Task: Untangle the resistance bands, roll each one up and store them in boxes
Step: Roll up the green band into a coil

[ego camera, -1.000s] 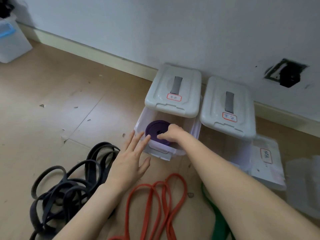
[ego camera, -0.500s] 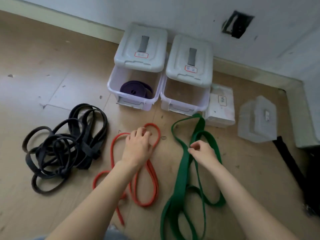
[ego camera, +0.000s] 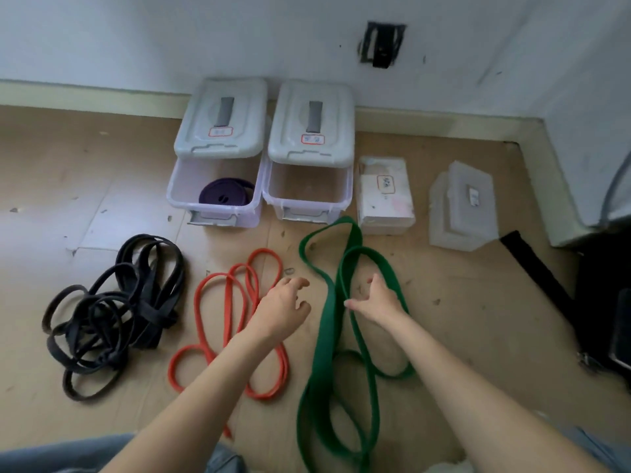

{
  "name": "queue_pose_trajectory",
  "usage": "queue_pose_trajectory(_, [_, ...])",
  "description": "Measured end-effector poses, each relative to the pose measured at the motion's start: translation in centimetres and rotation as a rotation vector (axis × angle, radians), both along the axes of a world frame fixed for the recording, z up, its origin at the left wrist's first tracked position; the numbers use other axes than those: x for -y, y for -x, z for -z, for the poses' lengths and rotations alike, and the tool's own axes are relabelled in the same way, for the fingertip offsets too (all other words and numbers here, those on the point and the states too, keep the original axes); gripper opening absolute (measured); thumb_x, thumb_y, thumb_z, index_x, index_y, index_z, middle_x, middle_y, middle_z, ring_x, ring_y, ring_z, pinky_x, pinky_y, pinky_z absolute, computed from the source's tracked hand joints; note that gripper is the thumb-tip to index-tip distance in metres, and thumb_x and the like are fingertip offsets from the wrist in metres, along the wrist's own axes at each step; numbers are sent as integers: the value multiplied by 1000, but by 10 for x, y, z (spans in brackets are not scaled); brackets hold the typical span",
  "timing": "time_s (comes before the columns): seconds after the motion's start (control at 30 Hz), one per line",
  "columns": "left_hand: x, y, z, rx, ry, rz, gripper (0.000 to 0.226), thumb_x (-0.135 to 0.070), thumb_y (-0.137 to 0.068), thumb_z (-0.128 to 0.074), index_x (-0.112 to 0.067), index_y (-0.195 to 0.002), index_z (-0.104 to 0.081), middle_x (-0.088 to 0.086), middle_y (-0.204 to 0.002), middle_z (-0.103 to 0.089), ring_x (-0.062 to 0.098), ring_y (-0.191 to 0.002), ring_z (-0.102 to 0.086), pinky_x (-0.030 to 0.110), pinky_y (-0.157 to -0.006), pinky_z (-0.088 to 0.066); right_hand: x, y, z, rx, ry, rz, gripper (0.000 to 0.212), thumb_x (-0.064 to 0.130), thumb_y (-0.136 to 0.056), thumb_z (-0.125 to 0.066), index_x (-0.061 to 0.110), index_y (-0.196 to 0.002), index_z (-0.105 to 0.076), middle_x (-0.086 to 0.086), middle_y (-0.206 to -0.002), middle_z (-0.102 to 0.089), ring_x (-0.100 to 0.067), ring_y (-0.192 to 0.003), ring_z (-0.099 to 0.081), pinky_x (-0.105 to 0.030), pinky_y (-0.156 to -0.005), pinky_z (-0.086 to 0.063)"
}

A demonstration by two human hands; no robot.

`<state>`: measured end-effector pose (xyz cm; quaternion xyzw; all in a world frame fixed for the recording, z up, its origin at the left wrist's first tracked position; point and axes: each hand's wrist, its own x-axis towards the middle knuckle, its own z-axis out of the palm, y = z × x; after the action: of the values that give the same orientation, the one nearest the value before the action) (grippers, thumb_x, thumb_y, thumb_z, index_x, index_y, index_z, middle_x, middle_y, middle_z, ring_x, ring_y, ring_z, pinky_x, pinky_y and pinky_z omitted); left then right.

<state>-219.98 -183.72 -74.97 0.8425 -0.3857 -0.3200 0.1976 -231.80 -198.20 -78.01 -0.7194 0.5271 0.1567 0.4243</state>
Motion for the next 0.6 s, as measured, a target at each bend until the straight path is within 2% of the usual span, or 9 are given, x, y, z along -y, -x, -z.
queue_pose_trajectory(0.07, [0, 8, -8, -7, 12, -22, 39, -14, -89, -51, -12, -128, -49, 9, -130, -50, 21, -110, -56, 29, -93, -42, -17, 8, 1, -82, -173, -72, 87, 33, -83, -69, 4, -147, -18, -13, -148, -35, -29, -133, -38, -36, -105, -35])
queue_pose_trajectory(0.1, [-3, 13, -10, 2, 19, -24, 38, -14, -89, -52, -13, -127, -50, 8, -129, -49, 20, -110, -55, 26, -91, -41, -29, 11, 6, -74, -202, -68, 75, 26, -86, -67, 2, -144, -26, -16, -143, -42, -28, -125, -47, -33, -100, -39])
queue_pose_trajectory(0.17, [-12, 19, -10, 11, 38, -43, 36, -14, -89, -52, -15, -126, -51, 5, -130, -47, 18, -112, -51, 21, -86, -37, -51, 14, 11, 30, -203, 39, 38, 10, -92, -54, 3, -128, -45, -15, -109, -63, -20, -79, -63, -24, -71, -53])
queue_pose_trajectory(0.2, [-17, 20, -12, 6, 41, -55, 37, -14, -90, -52, -16, -127, -50, 5, -132, -45, 18, -113, -50, 20, -86, -36, -57, 13, 7, 97, -182, 78, 27, 9, -95, -47, 5, -122, -50, -11, -93, -64, -15, -62, -59, -20, -54, -50])
queue_pose_trajectory(0.23, [-20, 21, -17, 6, 44, -64, 39, -13, -89, -52, -15, -129, -49, 6, -134, -43, 19, -116, -49, 22, -89, -36, -57, 12, -3, 159, -140, 76, 22, 14, -98, -44, 8, -117, -52, -7, -84, -63, -12, -57, -56, -19, -48, -47])
queue_pose_trajectory(0.37, [-9, 21, -52, 75, 186, 6, 63, -8, -85, -57, -17, -142, -33, 7, -150, -29, 25, -136, -30, 31, -108, -26, -28, 9, -77, 307, -43, -193, 33, 34, -96, -48, 4, -95, -62, -11, -84, -65, -26, -73, -62, -41, -74, -52])
queue_pose_trajectory(0.47, [4, 21, -101, 1, 349, 113, 74, -5, -79, -62, -22, -144, -30, 3, -153, -23, 20, -143, -16, 32, -114, -17, -11, 13, -153, 204, 77, -535, 42, 37, -90, -58, -3, -80, -62, -12, -73, -59, -21, -63, -53, -33, -61, -43])
queue_pose_trajectory(0.53, [9, 25, -137, -103, 317, 243, 80, -4, -77, -66, -23, -145, -26, 1, -152, -26, 20, -144, -12, 38, -116, -17, -9, 20, -203, 208, 149, -601, 41, 40, -87, -61, 8, -61, -56, 0, -57, -48, -12, -50, -42, -24, -49, -32])
queue_pose_trajectory(0.6, [9, 33, -175, -314, 350, 278, 78, 0, -78, -69, -20, -142, -30, 5, -139, -44, 23, -134, -36, 41, -109, -34, -12, 31, -252, 320, 173, -576, 44, 43, -86, -62, 12, -56, -53, 1, -52, -43, -12, -46, -36, -24, -48, -29])
